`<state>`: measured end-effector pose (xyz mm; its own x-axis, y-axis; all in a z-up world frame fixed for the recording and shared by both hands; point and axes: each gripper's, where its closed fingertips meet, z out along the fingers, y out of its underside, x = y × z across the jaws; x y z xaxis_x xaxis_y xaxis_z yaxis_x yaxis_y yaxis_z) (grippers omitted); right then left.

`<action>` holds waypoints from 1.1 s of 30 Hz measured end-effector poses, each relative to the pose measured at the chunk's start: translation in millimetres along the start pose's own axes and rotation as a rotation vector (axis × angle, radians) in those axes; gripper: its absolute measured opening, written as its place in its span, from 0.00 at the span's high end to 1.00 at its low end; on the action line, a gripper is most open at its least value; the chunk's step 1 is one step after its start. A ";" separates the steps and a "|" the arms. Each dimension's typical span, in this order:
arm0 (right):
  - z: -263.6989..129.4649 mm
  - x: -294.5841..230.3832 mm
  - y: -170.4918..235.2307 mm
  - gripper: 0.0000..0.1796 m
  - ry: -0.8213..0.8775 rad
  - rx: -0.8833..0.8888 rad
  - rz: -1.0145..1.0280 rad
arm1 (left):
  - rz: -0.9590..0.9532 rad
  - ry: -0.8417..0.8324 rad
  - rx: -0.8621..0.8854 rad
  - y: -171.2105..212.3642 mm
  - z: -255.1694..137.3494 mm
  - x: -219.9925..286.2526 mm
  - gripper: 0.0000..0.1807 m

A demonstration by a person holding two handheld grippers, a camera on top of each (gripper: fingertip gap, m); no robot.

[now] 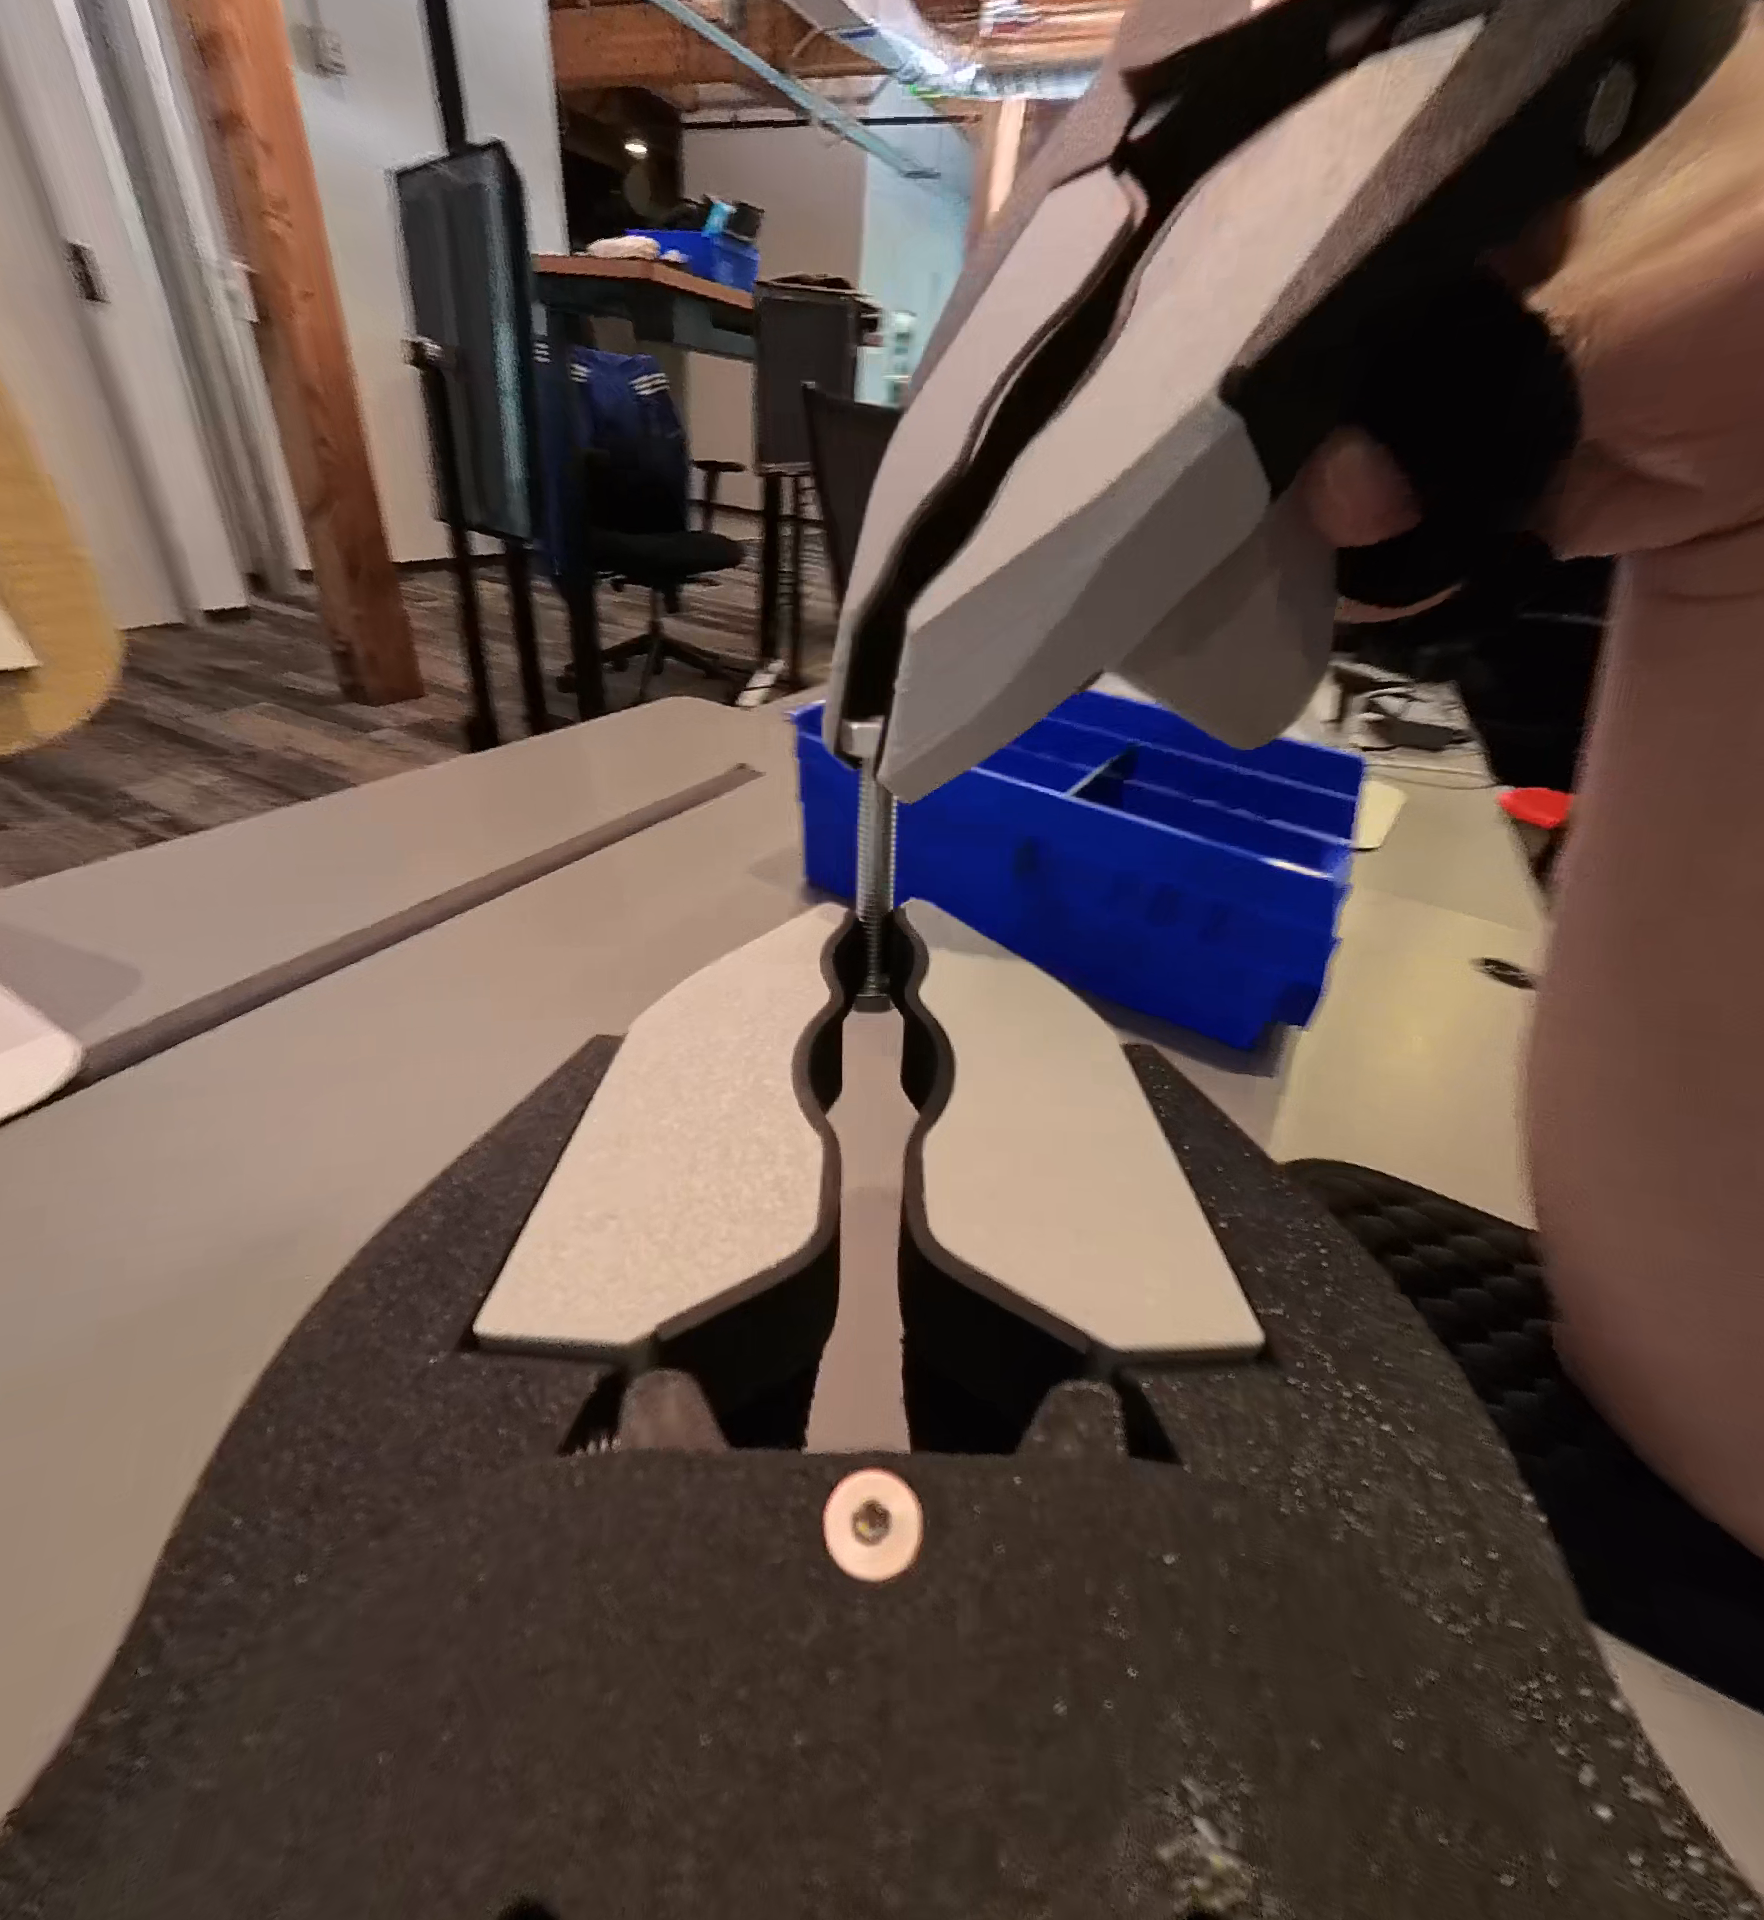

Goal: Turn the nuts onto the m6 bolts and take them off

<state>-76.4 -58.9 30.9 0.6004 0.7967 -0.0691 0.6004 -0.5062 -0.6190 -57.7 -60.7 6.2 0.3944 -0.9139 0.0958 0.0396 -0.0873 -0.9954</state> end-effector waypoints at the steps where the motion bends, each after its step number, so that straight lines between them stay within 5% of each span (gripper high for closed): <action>1: -2.2 -1.4 0.7 0.94 -0.029 0.010 -0.012 | -0.026 0.045 0.003 -1.1 0.1 4.0 0.97; 24: -46.0 -86.6 22.5 0.94 -0.666 0.348 -0.785 | -0.247 1.037 -0.089 -19.9 -61.3 97.5 0.97; 30: -45.3 -82.2 16.9 0.93 -0.656 0.388 -0.758 | -0.219 0.976 -0.054 -23.1 -56.8 91.0 0.97; 33: -41.3 -69.7 6.8 0.79 -0.571 0.395 -0.673 | -0.237 0.874 0.002 -30.8 -49.0 73.9 0.97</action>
<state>-92.4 -131.5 63.9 -0.2142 0.9725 0.0914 0.4411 0.1798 -0.8793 -74.7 -145.0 43.9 -0.4622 -0.8472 0.2618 0.0327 -0.3112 -0.9498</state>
